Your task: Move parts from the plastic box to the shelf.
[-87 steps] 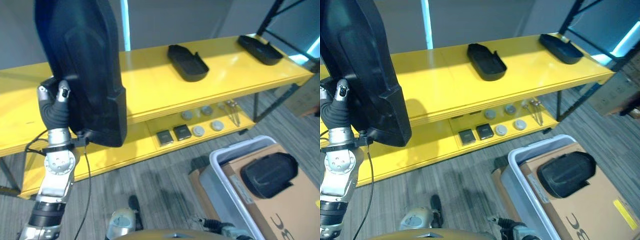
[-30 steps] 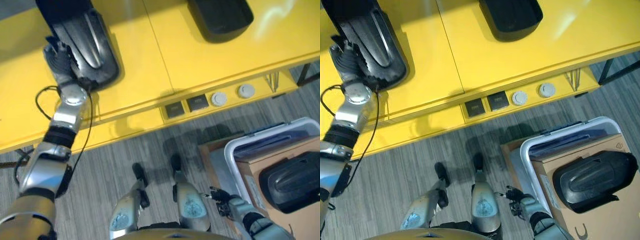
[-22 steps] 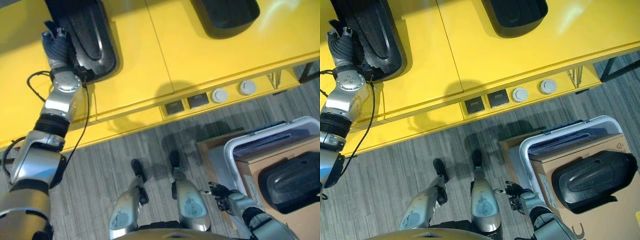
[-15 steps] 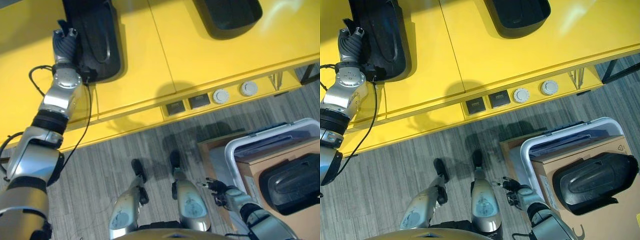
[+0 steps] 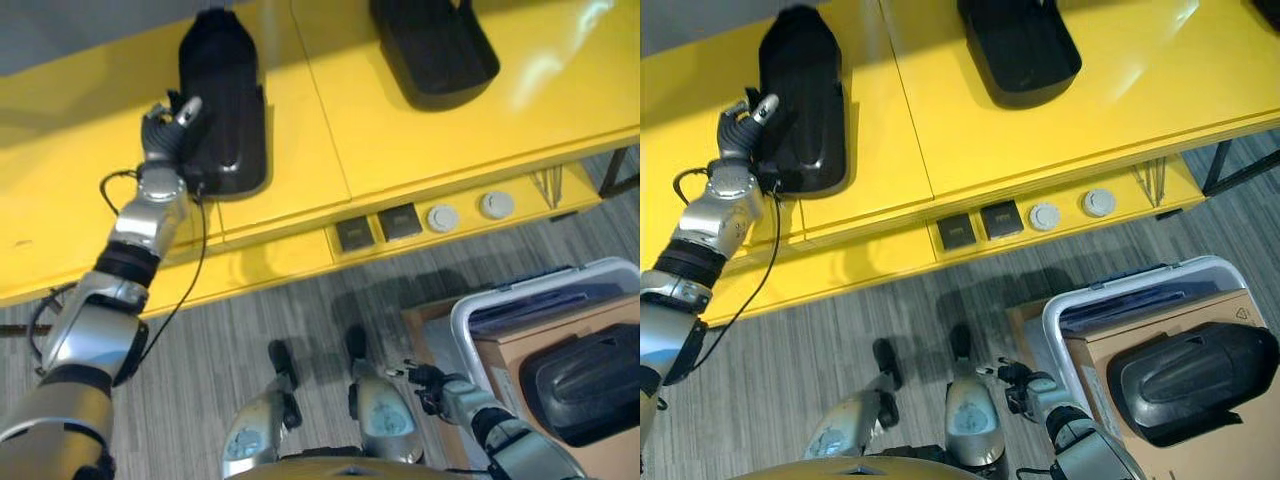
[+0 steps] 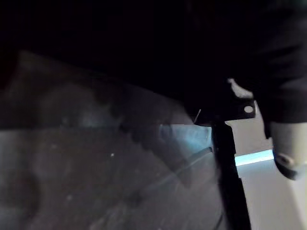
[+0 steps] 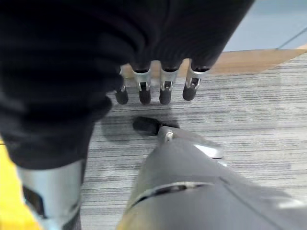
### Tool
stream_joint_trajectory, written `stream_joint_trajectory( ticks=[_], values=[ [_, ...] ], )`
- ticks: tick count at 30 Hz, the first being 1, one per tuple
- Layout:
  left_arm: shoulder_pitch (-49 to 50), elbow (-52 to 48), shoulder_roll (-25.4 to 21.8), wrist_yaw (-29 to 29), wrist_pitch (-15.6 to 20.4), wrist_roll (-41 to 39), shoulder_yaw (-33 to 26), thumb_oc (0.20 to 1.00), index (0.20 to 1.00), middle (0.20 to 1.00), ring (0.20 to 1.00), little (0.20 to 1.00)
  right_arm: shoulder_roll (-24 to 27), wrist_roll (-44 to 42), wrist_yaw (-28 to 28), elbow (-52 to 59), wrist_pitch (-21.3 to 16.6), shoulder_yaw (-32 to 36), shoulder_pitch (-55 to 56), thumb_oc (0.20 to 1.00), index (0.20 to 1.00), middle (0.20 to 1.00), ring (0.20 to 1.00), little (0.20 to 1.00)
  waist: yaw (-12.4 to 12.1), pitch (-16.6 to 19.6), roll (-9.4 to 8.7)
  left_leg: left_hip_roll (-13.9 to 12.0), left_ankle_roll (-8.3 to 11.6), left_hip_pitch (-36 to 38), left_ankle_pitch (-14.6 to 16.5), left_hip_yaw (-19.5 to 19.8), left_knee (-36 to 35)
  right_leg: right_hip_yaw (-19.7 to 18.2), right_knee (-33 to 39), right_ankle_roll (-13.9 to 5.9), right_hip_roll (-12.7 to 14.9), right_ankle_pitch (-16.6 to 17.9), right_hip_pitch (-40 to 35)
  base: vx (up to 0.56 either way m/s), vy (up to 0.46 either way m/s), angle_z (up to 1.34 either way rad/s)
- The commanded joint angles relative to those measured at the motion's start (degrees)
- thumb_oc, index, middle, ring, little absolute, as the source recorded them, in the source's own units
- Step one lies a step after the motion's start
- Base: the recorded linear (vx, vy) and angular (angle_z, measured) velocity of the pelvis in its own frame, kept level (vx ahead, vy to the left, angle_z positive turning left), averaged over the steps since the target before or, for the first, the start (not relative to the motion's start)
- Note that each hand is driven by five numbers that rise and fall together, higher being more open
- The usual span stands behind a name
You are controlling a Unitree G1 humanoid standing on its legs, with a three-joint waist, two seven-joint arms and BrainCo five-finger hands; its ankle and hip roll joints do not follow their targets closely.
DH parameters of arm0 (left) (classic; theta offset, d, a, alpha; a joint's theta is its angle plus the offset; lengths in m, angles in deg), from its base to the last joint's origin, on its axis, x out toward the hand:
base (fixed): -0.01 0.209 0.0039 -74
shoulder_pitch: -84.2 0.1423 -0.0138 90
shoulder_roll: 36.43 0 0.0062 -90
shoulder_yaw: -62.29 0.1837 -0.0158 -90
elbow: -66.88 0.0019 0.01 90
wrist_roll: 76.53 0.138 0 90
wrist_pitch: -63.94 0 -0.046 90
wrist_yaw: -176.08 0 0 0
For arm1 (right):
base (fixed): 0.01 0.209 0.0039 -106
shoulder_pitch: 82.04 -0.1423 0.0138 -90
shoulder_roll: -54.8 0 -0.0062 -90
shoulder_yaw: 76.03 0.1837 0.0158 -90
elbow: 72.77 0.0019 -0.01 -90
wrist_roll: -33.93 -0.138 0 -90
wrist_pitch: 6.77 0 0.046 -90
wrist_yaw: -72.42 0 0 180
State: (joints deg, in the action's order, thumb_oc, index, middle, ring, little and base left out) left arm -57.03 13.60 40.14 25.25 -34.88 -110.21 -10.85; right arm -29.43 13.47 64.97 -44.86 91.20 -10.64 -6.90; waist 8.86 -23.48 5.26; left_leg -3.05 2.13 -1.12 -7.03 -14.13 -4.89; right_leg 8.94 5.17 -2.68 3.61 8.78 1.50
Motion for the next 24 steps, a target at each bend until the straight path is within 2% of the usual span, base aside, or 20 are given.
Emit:
stream_joint_trajectory(
  ticks=[1, 10, 15, 17, 18, 20, 21, 22, 23, 24],
  values=[
    [1.4, 5.2, 0.1, 3.3, -1.2, -1.7, 0.4, 1.0, 1.0, 1.0, 1.0, 1.0, -2.1, 0.2, -1.0, -2.9, 0.1, -1.4, 3.5, 1.0, 1.0, 1.0, 1.0, 1.0, -1.9, 4.6, -1.77, -3.2, 3.9, 0.8, 6.1, 2.5, -0.1, 0.1, -0.7, -2.45, 2.5, -9.8, -2.2, 0.07, -0.059, 0.04],
    [2.5, 7.0, 2.1, 11.0, -0.7, -2.4, -1.5, 1.0, 1.0, 1.0, 1.0, 1.0, -3.2, 1.0, -0.3, -3.1, 0.0, -1.5, 6.1, 1.0, 1.0, 1.0, 1.0, 1.0, -2.0, 9.7, -1.88, -3.9, 4.3, 4.5, 6.8, 1.4, -0.1, 1.0, -0.2, -2.45, 2.1, -11.2, -6.4, 0.06, -0.05, 0.02],
    [2.2, 8.5, 0.0, 11.8, 0.3, 3.2, -1.7, 1.0, 1.0, 1.0, 1.0, 1.0, -3.2, 1.2, 0.2, -3.6, 0.4, -1.1, 7.8, 1.0, 1.0, 1.0, 1.0, 1.0, -1.8, 12.2, -1.91, -4.5, 4.55, 6.1, 7.2, 0.6, -0.1, 1.2, -0.2, -2.52, 1.7, -12.0, -8.1, 0.03, -0.026, 0.0],
    [0.7, 7.5, -2.9, 10.6, 6.7, 5.5, -1.0, 1.0, 1.0, 1.0, 1.0, 1.0, -2.9, 2.2, -0.3, -3.9, 0.4, -0.6, 8.9, 1.0, 1.0, 1.0, 1.0, 1.0, -1.8, 13.1, -1.9, -4.7, 4.69, 6.7, 7.3, 0.1, -0.1, 1.4, -0.2, -2.72, 1.6, -12.2, -8.6, 0.0, 0.0, 0.0],
    [0.4, 6.5, -3.5, 10.1, 7.7, 5.9, -0.9, 1.0, 1.0, 1.0, 1.0, 1.0, -2.8, 2.5, -0.5, -4.0, 0.4, -0.5, 9.1, 1.0, 1.0, 1.0, 1.0, 1.0, -1.8, 13.3, -1.92, -4.7, 4.76, 6.7, 7.3, 0.0, -0.1, 1.4, -0.2, -2.75, 1.6, -12.2, -8.7, -0.04, -0.02, -0.03],
    [-0.5, 0.7, -6.1, 6.5, 12.9, 7.1, -0.5, 1.0, 1.0, 1.0, 1.0, 1.0, -2.6, 3.2, -0.8, -4.3, 1.0, 0.2, 9.7, 1.0, 1.0, 1.0, 1.0, 1.0, -2.2, 13.5, -2.02, -4.9, 4.71, 7.3, 7.6, -0.1, -0.1, 1.8, -0.2, -2.82, 1.6, -12.5, -9.4, -0.05, -0.019, -0.03],
    [-0.5, -1.0, -6.5, 5.9, 13.1, 7.4, -0.5, 1.0, 1.0, 1.0, 1.0, 1.0, -2.5, 3.3, -0.9, -4.4, 1.2, 0.4, 9.7, 1.0, 1.0, 1.0, 1.0, 1.0, -2.4, 13.7, -2.03, -5.0, 4.72, 7.2, 7.5, -0.1, -0.1, 1.9, -0.2, -2.77, 1.6, -12.5, -9.3, -0.11, -0.003, 0.0],
    [2.6, -12.9, -7.6, 1.4, 15.2, 6.0, -1.3, 0.602, 0.602, 0.602, 0.602, 0.602, -2.9, 4.0, -1.1, -5.8, 2.0, 1.6, 9.6, 1.0, 1.0, 1.0, 1.0, 1.0, -3.6, 14.0, -2.2, -4.9, 4.59, 7.5, 7.9, 0.3, -0.1, 2.5, -0.2, -2.64, 1.7, -12.8, -9.9, -0.09, 0.006, 0.03],
    [3.2, -13.8, -7.6, 0.5, 15.6, 5.9, -1.6, 0.432, 0.432, 0.432, 0.432, 0.432, -3.0, 4.0, -1.1, -5.9, 2.1, 1.7, 9.6, 1.0, 1.0, 1.0, 1.0, 1.0, -3.7, 14.0, -2.21, -4.9, 4.58, 7.6, 7.9, 0.3, -0.1, 2.6, -0.2, -2.63, 1.8, -12.8, -10.0, -0.1, 0.006, 0.01],
    [4.9, -18.6, -7.5, -1.3, 15.3, 5.3, -2.3, 0.2, 0.2, 0.2, 0.2, 0.2, -3.1, 4.1, -1.2, -6.4, 2.6, 2.2, 9.6, 1.0, 1.0, 1.0, 1.0, 1.0, -4.2, 14.1, -2.32, -4.9, 4.47, 7.7, 8.0, 0.6, -0.1, 2.9, -0.2, -2.52, 1.8, -12.9, -10.3, -0.06, -0.002, 0.06]
  ],
)
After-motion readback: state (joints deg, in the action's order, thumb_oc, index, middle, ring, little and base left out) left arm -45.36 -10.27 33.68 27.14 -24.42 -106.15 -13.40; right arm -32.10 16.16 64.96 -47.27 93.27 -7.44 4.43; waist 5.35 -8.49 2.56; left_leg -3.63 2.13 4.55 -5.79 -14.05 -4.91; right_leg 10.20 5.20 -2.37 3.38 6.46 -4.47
